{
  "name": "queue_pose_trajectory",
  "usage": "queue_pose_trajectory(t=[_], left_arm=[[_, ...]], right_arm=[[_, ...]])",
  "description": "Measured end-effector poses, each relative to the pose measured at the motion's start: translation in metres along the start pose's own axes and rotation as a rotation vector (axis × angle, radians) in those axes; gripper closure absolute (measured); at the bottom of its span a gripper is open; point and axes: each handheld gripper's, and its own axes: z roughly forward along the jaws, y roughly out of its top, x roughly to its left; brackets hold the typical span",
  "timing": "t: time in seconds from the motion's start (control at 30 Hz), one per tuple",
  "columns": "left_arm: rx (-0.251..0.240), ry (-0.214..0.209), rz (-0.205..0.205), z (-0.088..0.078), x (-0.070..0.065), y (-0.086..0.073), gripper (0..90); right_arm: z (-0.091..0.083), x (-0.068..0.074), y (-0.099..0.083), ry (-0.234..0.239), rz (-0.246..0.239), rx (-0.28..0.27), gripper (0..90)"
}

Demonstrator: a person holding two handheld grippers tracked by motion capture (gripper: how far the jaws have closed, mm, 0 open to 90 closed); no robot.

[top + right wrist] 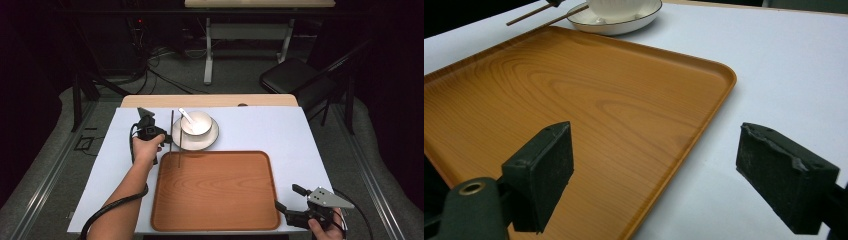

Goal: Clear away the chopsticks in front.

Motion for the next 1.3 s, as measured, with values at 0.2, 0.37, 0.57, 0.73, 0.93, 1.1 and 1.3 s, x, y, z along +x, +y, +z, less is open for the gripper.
queue_pose_trajectory(t=[0.2,0.37,0.57,0.73,0.93,1.1,1.3], left_arm=[[-0.009,-0.06,-0.006,-0.019,0.008,-0.024,84.9],[-0.012,-0.081,-0.005,-0.031,0.017,-0.049,84.9],[-0.001,-0.101,0.006,-0.041,0.023,-0.079,84.9],[0.019,-0.109,0.014,-0.044,0.025,-0.103,84.9],[0.046,-0.103,0.021,-0.044,0.025,-0.127,84.9],[0.073,-0.101,0.021,-0.043,0.026,-0.143,84.9],[0.099,-0.094,0.013,-0.04,0.029,-0.15,84.9]], right_arm=[[0.0,0.0,0.0,-0.003,0.0,0.0,15.0],[0.0,0.0,0.0,-0.003,0.001,0.002,15.1],[0.001,0.001,0.0,-0.007,0.0,0.004,15.1],[0.001,0.002,0.0,-0.005,0.004,0.007,15.1],[0.001,0.002,0.0,-0.008,0.0,0.004,15.1],[0.001,0.002,0.0,-0.01,0.0,0.001,15.1],[0.001,0.002,0.0,-0.01,0.001,0.001,15.1]])
